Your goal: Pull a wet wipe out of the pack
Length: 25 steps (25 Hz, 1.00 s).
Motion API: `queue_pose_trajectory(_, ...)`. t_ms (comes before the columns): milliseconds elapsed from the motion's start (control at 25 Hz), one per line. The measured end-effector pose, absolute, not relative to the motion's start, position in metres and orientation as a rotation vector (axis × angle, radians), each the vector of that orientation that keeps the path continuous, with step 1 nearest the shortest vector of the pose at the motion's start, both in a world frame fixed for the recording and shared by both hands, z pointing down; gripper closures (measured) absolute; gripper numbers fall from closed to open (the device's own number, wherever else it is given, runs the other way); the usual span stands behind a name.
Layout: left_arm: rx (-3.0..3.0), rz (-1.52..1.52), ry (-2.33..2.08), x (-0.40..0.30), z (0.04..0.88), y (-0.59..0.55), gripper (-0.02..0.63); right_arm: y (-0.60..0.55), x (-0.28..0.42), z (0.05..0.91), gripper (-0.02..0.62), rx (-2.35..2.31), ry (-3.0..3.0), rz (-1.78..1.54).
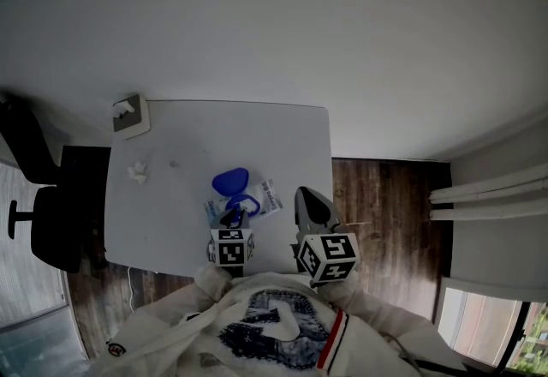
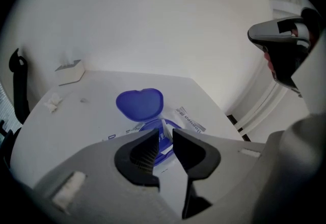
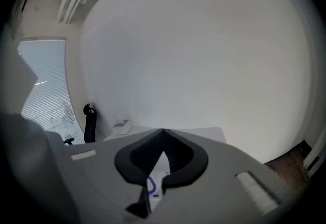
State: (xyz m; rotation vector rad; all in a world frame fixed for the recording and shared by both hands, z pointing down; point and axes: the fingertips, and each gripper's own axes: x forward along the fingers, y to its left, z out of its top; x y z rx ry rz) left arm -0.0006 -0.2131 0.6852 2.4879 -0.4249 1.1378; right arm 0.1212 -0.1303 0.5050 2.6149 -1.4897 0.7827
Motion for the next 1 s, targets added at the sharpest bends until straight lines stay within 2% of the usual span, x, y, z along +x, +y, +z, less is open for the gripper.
queue_pose_trajectory(600,2.455,1.149,-0.388,-0.004,0.686,-0.205,0.588,-0.131,0.119,0.508,0.59,2.614,-1.495,0.795)
queue_pose_trajectory(1000,2.393,1.102,-0.457,-0.024,0.686,-0.218,0.589,-0.137,0.114,0.513,0.589,2.586,-1.53,0.815)
